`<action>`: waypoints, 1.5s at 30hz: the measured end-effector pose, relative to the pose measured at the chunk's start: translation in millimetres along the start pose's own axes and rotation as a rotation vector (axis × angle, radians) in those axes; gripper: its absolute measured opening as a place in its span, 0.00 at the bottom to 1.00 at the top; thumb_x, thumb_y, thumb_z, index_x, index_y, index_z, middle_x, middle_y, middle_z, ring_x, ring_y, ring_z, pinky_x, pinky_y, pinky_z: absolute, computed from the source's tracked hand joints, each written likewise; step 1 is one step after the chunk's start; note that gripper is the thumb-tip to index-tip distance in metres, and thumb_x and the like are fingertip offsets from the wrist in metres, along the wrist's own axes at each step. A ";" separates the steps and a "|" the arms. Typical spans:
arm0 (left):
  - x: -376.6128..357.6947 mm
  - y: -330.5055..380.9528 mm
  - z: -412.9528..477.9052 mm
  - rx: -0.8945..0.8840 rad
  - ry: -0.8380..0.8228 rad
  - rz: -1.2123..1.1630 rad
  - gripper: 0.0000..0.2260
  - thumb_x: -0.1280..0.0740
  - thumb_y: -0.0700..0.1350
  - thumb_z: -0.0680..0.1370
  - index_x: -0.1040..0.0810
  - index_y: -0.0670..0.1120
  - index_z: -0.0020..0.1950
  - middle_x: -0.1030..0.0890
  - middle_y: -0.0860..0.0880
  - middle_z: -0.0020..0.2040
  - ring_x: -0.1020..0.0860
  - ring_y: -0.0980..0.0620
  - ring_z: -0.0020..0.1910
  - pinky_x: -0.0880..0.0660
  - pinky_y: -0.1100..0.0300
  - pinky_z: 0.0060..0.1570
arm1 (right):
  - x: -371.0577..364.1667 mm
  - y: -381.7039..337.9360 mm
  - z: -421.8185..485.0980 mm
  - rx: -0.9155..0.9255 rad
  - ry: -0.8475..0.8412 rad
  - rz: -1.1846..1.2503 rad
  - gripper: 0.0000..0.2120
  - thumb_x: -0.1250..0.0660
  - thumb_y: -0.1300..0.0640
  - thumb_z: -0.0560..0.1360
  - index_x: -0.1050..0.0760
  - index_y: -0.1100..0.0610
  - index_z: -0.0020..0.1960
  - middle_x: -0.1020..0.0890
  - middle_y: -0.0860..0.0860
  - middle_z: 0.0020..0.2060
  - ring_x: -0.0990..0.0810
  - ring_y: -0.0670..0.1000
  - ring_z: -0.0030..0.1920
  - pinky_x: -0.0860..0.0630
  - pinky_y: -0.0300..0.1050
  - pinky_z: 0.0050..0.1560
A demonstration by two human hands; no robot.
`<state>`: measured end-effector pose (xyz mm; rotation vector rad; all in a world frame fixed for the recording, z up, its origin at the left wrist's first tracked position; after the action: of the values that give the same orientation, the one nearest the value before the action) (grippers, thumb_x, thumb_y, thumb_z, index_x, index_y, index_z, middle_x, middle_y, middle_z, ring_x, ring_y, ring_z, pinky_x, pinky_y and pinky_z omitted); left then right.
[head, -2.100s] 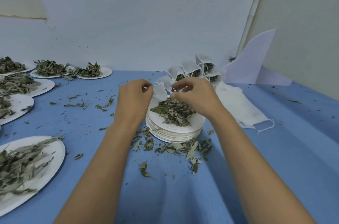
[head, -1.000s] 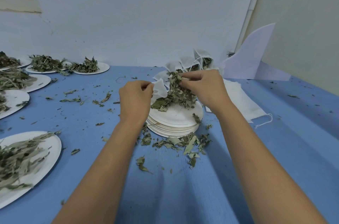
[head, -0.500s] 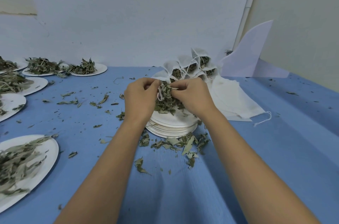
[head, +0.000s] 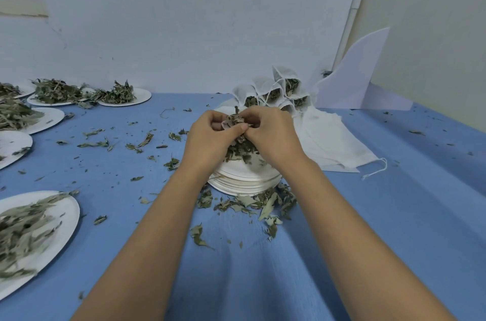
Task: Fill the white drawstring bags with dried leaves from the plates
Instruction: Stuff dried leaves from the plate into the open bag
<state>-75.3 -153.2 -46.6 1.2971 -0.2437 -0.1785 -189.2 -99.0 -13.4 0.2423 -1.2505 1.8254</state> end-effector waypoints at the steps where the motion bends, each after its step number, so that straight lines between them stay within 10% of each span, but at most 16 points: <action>1: 0.4 -2.0 0.4 0.018 0.013 -0.016 0.12 0.26 0.47 0.72 0.26 0.48 0.49 0.21 0.48 0.43 0.21 0.52 0.41 0.23 0.59 0.46 | -1.0 0.2 -0.3 0.000 -0.020 0.016 0.11 0.34 0.67 0.72 0.24 0.54 0.50 0.17 0.50 0.42 0.20 0.47 0.42 0.25 0.30 0.39; 5: 0.7 -7.3 1.6 0.037 0.048 -0.031 0.12 0.24 0.45 0.70 0.26 0.48 0.47 0.23 0.48 0.42 0.24 0.52 0.39 0.23 0.57 0.46 | -6.4 -2.7 -2.1 0.040 -0.097 -0.005 0.14 0.35 0.67 0.72 0.34 0.53 0.50 0.22 0.49 0.40 0.25 0.44 0.37 0.31 0.30 0.31; 21: 0.4 3.3 0.1 -0.136 0.046 0.004 0.12 0.25 0.41 0.70 0.27 0.52 0.41 0.24 0.57 0.34 0.27 0.68 0.27 0.29 0.73 0.30 | -0.9 20.2 2.0 -0.205 -0.067 0.306 0.16 0.38 0.63 0.78 0.27 0.58 0.65 0.22 0.51 0.60 0.22 0.49 0.58 0.26 0.47 0.62; 31: 1.0 2.8 1.7 -0.116 -0.022 0.022 0.11 0.26 0.39 0.71 0.27 0.50 0.41 0.27 0.58 0.29 0.29 0.66 0.24 0.29 0.72 0.29 | -0.3 17.5 0.0 -0.096 -0.077 0.438 0.11 0.31 0.68 0.73 0.18 0.53 0.42 0.17 0.45 0.36 0.18 0.43 0.39 0.21 0.37 0.46; 45: 15.7 8.3 -6.7 -0.200 0.332 0.230 0.08 0.33 0.37 0.72 0.28 0.47 0.46 0.27 0.55 0.39 0.29 0.59 0.35 0.34 0.75 0.32 | -2.8 5.4 -1.7 0.029 0.043 0.015 0.05 0.30 0.61 0.74 0.18 0.60 0.49 0.21 0.46 0.37 0.25 0.39 0.37 0.29 0.25 0.39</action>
<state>-58.4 -148.9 -39.1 1.0707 -0.0868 0.2030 -191.0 -99.7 -19.4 0.2091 -1.2005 1.8530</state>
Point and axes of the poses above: each hand's wrist, its own z-axis towards the middle knuckle, its own x-axis out of the back of the hand, y = z × x, the point moved 6 cm from there along z, towards the middle knuckle
